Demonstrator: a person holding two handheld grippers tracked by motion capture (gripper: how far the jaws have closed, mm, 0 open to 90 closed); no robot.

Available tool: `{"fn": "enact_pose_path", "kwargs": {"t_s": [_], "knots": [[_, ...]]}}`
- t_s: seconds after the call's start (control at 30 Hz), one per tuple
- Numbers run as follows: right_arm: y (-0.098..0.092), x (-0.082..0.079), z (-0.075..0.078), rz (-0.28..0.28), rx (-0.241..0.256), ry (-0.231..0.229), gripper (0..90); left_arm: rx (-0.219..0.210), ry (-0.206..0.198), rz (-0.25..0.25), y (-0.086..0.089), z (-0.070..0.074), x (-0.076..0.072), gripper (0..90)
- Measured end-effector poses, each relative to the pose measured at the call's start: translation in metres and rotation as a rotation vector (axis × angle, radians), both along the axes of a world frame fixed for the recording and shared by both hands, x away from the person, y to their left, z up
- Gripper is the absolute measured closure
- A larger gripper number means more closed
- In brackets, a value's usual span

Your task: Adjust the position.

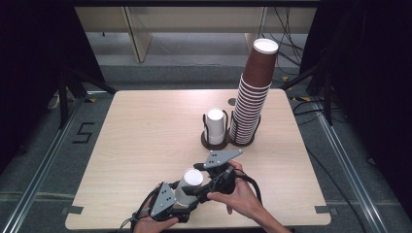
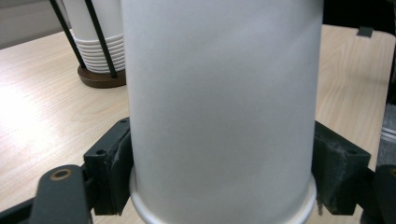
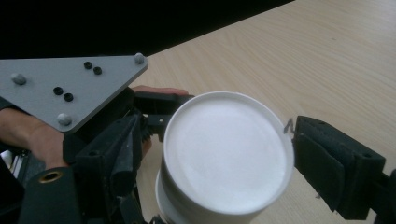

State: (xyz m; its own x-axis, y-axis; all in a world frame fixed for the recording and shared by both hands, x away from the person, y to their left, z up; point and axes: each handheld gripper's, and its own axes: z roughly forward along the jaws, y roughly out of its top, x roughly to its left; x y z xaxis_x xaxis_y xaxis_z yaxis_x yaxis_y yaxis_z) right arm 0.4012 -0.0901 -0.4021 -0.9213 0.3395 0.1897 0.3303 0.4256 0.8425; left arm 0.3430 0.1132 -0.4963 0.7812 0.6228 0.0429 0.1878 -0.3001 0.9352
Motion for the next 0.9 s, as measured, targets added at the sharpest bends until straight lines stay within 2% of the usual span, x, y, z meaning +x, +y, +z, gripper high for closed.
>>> {"fn": "enact_pose_path", "kwargs": {"t_s": [0.07, 0.1, 0.2, 0.27, 0.53, 0.57, 0.63, 0.67, 0.7, 0.8, 0.83, 0.9], "knots": [[-0.004, 0.000, 0.002, 0.022, -0.022, 0.008, 18.2, 0.031, -0.020, -0.013, 0.001, 0.002, -0.001, 21.6], [-0.006, 0.001, 0.002, 0.027, -0.024, -0.009, 18.6, 0.045, -0.020, -0.022, 0.001, 0.002, -0.001, 21.7], [-0.012, 0.001, 0.003, 0.054, -0.039, 0.007, 18.9, 0.062, -0.029, -0.038, -0.001, 0.002, -0.002, 21.9], [-0.014, 0.000, 0.004, 0.075, -0.054, 0.008, 19.9, 0.097, -0.032, -0.047, 0.000, 0.003, -0.002, 21.9], [-0.014, -0.001, -0.003, 0.107, -0.085, 0.033, 21.4, 0.136, -0.050, -0.078, -0.003, 0.003, -0.004, 22.1], [-0.012, -0.001, -0.005, 0.124, -0.090, 0.033, 22.8, 0.158, -0.050, -0.090, -0.003, 0.003, -0.004, 22.1], [-0.012, -0.001, -0.006, 0.126, -0.088, 0.029, 23.4, 0.142, -0.049, -0.097, -0.003, 0.003, -0.004, 22.1], [-0.011, -0.002, -0.007, 0.129, -0.093, 0.034, 24.8, 0.151, -0.051, -0.099, -0.003, 0.003, -0.003, 22.1], [-0.010, -0.002, -0.008, 0.129, -0.087, 0.050, 32.5, 0.147, -0.048, -0.104, -0.003, 0.002, -0.004, 21.9], [-0.011, -0.001, -0.008, 0.127, -0.086, 0.056, 32.7, 0.129, -0.048, -0.093, -0.003, 0.002, -0.004, 19.0], [-0.013, 0.000, -0.006, 0.120, -0.075, 0.067, 33.3, 0.096, -0.056, -0.099, -0.001, 0.002, -0.002, 17.2], [-0.015, 0.002, -0.005, 0.109, -0.051, 0.077, 33.6, 0.029, -0.073, -0.080, 0.000, 0.001, -0.002, 15.0]]}}
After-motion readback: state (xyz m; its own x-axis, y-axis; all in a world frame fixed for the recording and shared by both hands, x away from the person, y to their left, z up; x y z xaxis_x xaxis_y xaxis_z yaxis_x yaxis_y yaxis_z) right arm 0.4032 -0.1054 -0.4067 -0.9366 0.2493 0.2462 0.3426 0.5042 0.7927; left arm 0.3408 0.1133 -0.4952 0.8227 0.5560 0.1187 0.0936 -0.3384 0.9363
